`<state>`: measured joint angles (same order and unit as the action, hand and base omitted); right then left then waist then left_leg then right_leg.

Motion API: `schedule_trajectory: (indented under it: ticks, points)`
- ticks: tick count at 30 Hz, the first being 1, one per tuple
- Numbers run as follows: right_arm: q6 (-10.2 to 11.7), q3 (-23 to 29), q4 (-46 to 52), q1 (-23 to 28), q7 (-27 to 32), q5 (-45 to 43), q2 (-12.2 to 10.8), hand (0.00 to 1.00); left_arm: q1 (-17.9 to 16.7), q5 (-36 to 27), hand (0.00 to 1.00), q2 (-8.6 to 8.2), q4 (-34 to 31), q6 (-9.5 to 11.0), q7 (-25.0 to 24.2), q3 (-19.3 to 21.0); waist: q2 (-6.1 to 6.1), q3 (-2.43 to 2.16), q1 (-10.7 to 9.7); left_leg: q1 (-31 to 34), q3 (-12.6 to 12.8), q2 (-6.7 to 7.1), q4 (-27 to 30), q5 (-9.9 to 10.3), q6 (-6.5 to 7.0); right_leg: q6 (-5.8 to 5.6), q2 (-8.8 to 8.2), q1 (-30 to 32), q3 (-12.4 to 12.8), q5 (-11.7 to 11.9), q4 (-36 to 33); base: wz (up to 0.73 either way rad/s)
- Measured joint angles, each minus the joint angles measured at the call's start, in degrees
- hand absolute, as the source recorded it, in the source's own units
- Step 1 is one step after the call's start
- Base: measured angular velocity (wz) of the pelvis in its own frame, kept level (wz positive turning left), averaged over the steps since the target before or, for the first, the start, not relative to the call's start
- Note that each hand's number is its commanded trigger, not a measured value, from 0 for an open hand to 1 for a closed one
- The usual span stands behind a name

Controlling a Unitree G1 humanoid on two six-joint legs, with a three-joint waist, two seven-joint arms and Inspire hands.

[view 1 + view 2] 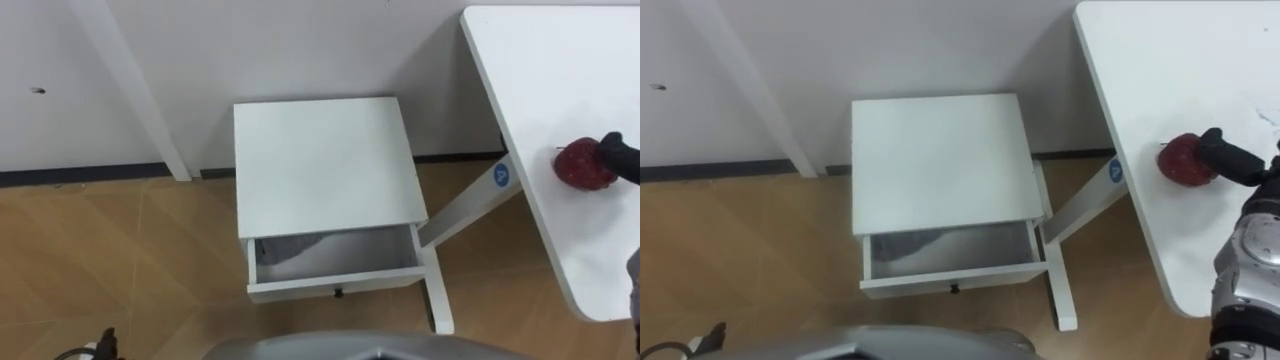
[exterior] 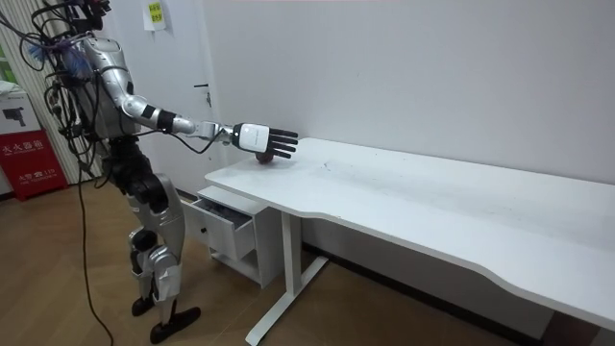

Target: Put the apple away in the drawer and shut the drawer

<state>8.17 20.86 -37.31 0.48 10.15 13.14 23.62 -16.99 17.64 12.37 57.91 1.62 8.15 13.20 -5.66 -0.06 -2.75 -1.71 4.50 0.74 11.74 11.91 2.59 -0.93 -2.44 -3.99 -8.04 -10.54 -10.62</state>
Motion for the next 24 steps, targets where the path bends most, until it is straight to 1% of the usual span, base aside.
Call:
schedule_trajectory:
  ticks: [4, 8, 12, 14, 15, 17, 20, 21, 24]
  points:
    - [0.0, 0.0, 0.0, -0.1, -0.5, -1.7, 0.5, 0.00, 0.3, 0.0, 0.00, 0.01, 0.0, 0.0, 0.0, 0.0, 0.06, 0.01, 0.0, 0.0, 0.0, 0.01, 0.0, 0.0, 0.00, 0.00, 0.00, -0.1, 0.0, 0.0, 0.0, 0.00]
    - [0.1, -2.0, 0.0, -0.1, -1.7, -3.4, 2.5, 0.00, 0.5, 0.0, 0.00, 0.02, 0.4, 0.4, 0.1, -0.2, 0.10, 0.09, 0.1, -0.1, -0.1, 0.02, -0.3, 0.0, 0.00, 0.00, 0.03, -0.2, 0.0, 0.0, 0.0, 0.00]
    - [0.5, -2.2, 0.4, -0.1, -2.2, -4.9, 2.6, 0.00, 0.5, -0.1, 0.00, 0.04, 0.7, 0.4, 0.2, -0.5, 0.04, 0.15, 0.2, -0.2, -0.2, 0.01, -0.6, 0.0, -0.03, 0.00, 0.05, -0.2, 0.0, 0.0, 0.0, 0.00]
    - [0.5, -3.9, 2.0, -0.1, -2.1, -4.9, 2.6, 0.00, 0.5, -0.1, 0.00, 0.21, 0.6, 0.4, 0.2, -2.7, 0.16, 0.25, 0.1, -0.6, -0.1, 0.05, -1.0, -0.1, -0.11, 0.00, 0.04, -0.3, 0.0, 0.0, 0.0, -0.04]
    - [0.5, -4.4, 2.6, 0.0, -2.2, -4.9, 2.6, 0.00, 0.4, -0.1, 0.00, 0.21, 0.6, 0.4, 0.2, -3.2, 0.21, 0.28, 0.2, -0.8, 0.0, 0.05, -0.9, -0.1, -0.13, 0.00, 0.05, -0.3, 0.0, 0.0, 0.0, -0.05]
    - [0.5, -6.2, 6.4, 0.9, -2.2, -6.0, 2.6, 0.00, 0.5, -0.1, 0.00, 0.18, 0.6, 0.4, 0.2, -4.9, 0.47, 0.47, 0.2, -1.2, 0.0, 0.02, -1.0, -0.1, -0.14, 0.00, 0.10, -0.7, 0.0, 0.0, 0.1, 0.00]
    - [0.5, -8.4, 9.7, 1.1, -2.6, -7.7, 2.6, 0.00, 0.7, -0.1, 0.00, 0.14, 0.5, 0.4, 0.2, -5.5, 0.67, 0.56, 0.5, -1.5, 0.0, -0.01, -1.0, -0.1, -0.15, 0.00, 0.15, -0.8, 0.0, 0.0, 0.1, 0.00]
    - [0.5, -8.5, 11.0, 1.1, -2.7, -8.5, 2.6, 0.00, 1.0, -0.1, 0.00, 0.08, 0.3, 0.4, 0.2, -5.5, 0.80, 0.63, 0.8, -1.4, 0.0, -0.01, -1.0, -0.1, -0.15, 0.00, 0.14, -0.7, 0.0, 0.0, 0.1, 0.00]
    - [0.5, -8.5, 13.1, 1.1, -2.5, -8.7, 2.6, 0.00, 1.0, -0.1, 0.00, 0.09, -0.4, 0.4, 0.2, -5.4, 0.85, 0.60, 1.3, -1.5, 0.0, -0.01, -1.0, -0.1, -0.15, 0.00, 0.12, -0.8, -0.2, 0.0, 0.1, 0.01]
